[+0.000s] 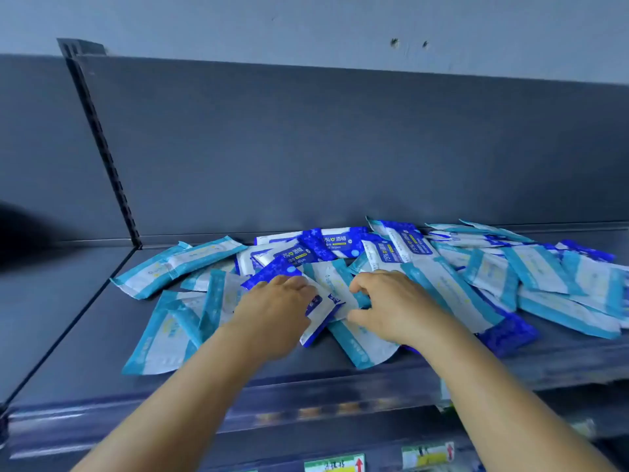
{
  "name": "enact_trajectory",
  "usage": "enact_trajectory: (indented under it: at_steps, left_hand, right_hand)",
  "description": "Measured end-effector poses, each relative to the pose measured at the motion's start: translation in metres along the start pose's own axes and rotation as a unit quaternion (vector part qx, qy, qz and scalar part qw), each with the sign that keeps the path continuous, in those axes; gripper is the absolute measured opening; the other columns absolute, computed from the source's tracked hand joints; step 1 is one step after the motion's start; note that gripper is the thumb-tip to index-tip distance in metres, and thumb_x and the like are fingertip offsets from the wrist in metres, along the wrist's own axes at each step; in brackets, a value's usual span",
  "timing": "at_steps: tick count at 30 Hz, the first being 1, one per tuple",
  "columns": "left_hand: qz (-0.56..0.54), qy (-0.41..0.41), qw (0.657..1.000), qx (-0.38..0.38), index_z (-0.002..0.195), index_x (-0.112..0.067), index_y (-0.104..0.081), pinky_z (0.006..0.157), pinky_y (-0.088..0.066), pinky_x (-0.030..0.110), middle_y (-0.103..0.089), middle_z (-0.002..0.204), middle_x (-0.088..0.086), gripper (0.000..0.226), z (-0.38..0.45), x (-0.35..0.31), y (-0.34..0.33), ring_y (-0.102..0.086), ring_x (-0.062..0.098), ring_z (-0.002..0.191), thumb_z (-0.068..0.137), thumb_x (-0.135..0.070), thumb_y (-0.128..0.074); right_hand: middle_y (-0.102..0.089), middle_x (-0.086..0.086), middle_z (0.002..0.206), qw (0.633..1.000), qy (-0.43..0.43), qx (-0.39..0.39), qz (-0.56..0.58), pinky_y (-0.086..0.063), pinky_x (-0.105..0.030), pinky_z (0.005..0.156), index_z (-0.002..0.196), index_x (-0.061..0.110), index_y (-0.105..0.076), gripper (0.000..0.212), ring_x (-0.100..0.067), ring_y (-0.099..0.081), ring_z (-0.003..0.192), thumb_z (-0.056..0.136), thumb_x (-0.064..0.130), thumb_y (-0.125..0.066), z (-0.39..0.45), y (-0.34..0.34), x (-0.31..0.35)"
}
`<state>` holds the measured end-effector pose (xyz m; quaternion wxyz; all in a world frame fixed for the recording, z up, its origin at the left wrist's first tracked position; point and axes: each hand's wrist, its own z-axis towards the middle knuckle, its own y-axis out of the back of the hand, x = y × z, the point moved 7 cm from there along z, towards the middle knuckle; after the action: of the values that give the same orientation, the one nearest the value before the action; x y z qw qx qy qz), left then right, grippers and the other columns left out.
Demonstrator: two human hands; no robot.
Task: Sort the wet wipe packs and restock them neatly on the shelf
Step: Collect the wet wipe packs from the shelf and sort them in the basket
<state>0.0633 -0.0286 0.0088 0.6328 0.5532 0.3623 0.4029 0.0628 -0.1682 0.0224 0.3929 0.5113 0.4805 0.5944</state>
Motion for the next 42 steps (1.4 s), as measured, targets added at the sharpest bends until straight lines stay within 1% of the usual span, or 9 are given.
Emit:
enact_trajectory:
  at_steps: [7, 12, 18, 20, 23, 27, 30, 34, 42]
  left_hand:
    - [0.048, -0.016, 0.997, 0.053, 0.150, -0.022, -0.014, 0.105, -0.033, 0.036, -0.001, 0.160, -0.006, 0.064, 0.009, -0.002, -0.012, -0.023, 0.022, 0.140, 0.092, -0.011, -0.039]
    - [0.148, -0.035, 0.988, 0.037, 0.147, -0.025, -0.025, 0.093, -0.032, 0.034, -0.035, 0.145, -0.005, 0.061, 0.023, -0.012, -0.008, -0.033, 0.025, 0.121, 0.090, -0.009, -0.044]
    - [0.143, -0.035, 0.981, -0.124, 0.108, -0.018, -0.062, 0.099, -0.019, 0.035, -0.060, 0.104, -0.002, 0.050, 0.013, -0.013, 0.008, -0.045, 0.025, 0.115, 0.086, -0.012, -0.017]
    - [0.152, -0.013, 0.983, -0.100, 0.109, -0.018, -0.061, 0.107, -0.011, 0.037, -0.060, 0.110, -0.001, 0.058, 0.008, -0.011, 0.012, -0.040, 0.024, 0.127, 0.084, -0.014, -0.009]
    - [0.152, 0.029, 0.986, -0.067, 0.122, -0.019, -0.049, 0.116, 0.003, 0.042, -0.052, 0.126, -0.001, 0.037, 0.002, -0.003, 0.011, -0.028, 0.019, 0.138, 0.090, -0.006, -0.036]
    - [0.161, 0.036, 0.968, -0.189, 0.093, -0.019, -0.060, 0.113, -0.015, 0.040, -0.058, 0.080, -0.001, 0.025, -0.011, 0.005, 0.034, -0.062, 0.023, 0.084, 0.074, -0.005, -0.067]
    - [0.069, 0.119, 0.958, -0.253, 0.099, -0.015, -0.063, 0.086, -0.034, 0.035, -0.061, 0.085, 0.006, 0.015, -0.022, 0.020, 0.057, -0.062, 0.032, 0.075, 0.084, -0.017, -0.061]
    - [-0.105, 0.270, 0.933, -0.212, 0.114, -0.013, -0.054, 0.076, -0.045, 0.039, -0.056, 0.113, 0.008, 0.022, -0.035, 0.049, 0.052, -0.055, 0.033, 0.096, 0.096, -0.025, -0.047]
    - [0.038, 0.265, 0.962, -0.057, 0.113, -0.005, -0.053, 0.092, -0.033, 0.034, -0.053, 0.121, 0.015, 0.024, -0.034, 0.053, 0.017, -0.047, 0.032, 0.112, 0.097, -0.017, -0.041]
  right_hand:
    - [-0.049, -0.007, 0.135, 0.997, -0.060, 0.038, -0.029, -0.039, -0.036, 0.092, 0.134, 0.019, -0.040, 0.063, -0.031, -0.044, 0.124, 0.084, 0.052, -0.059, -0.002, -0.018, -0.003]
    - [-0.051, -0.007, 0.135, 0.997, -0.058, 0.046, -0.024, -0.037, -0.035, 0.090, 0.136, 0.018, -0.038, 0.066, -0.032, -0.041, 0.125, 0.085, 0.054, -0.058, 0.002, -0.019, -0.003]
    - [-0.057, -0.010, 0.126, 0.999, -0.048, -0.018, 0.019, -0.040, -0.037, 0.089, 0.126, 0.014, -0.049, 0.042, -0.032, -0.045, 0.118, 0.095, 0.043, -0.048, 0.017, -0.018, -0.002]
    - [-0.055, -0.012, 0.126, 0.997, -0.058, -0.035, 0.033, -0.040, -0.038, 0.091, 0.128, 0.014, -0.048, 0.047, -0.033, -0.046, 0.118, 0.092, 0.044, -0.053, 0.022, -0.019, -0.003]
    - [-0.051, -0.015, 0.127, 0.994, -0.081, -0.043, 0.061, -0.042, -0.038, 0.089, 0.129, 0.011, -0.044, 0.050, -0.035, -0.047, 0.118, 0.090, 0.037, -0.060, 0.030, -0.021, -0.005]
    - [-0.060, -0.014, 0.117, 0.991, -0.077, -0.049, 0.096, -0.039, -0.032, 0.073, 0.114, 0.007, -0.052, 0.026, -0.035, -0.057, 0.107, 0.091, 0.019, -0.056, 0.037, -0.016, -0.007]
    - [-0.061, -0.012, 0.111, 0.988, -0.044, -0.074, 0.128, -0.037, -0.032, 0.072, 0.105, 0.008, -0.056, 0.022, -0.033, -0.056, 0.101, 0.095, 0.026, -0.048, 0.032, -0.006, -0.006]
    - [-0.059, -0.015, 0.111, 0.986, -0.051, -0.086, 0.131, -0.036, -0.032, 0.071, 0.108, 0.005, -0.052, 0.029, -0.033, -0.053, 0.095, 0.097, 0.029, -0.041, 0.021, -0.003, -0.010]
    - [-0.055, -0.016, 0.124, 0.990, -0.113, -0.040, 0.069, -0.041, -0.033, 0.078, 0.121, 0.005, -0.052, 0.042, -0.035, -0.055, 0.112, 0.093, 0.035, -0.050, 0.010, -0.018, -0.009]
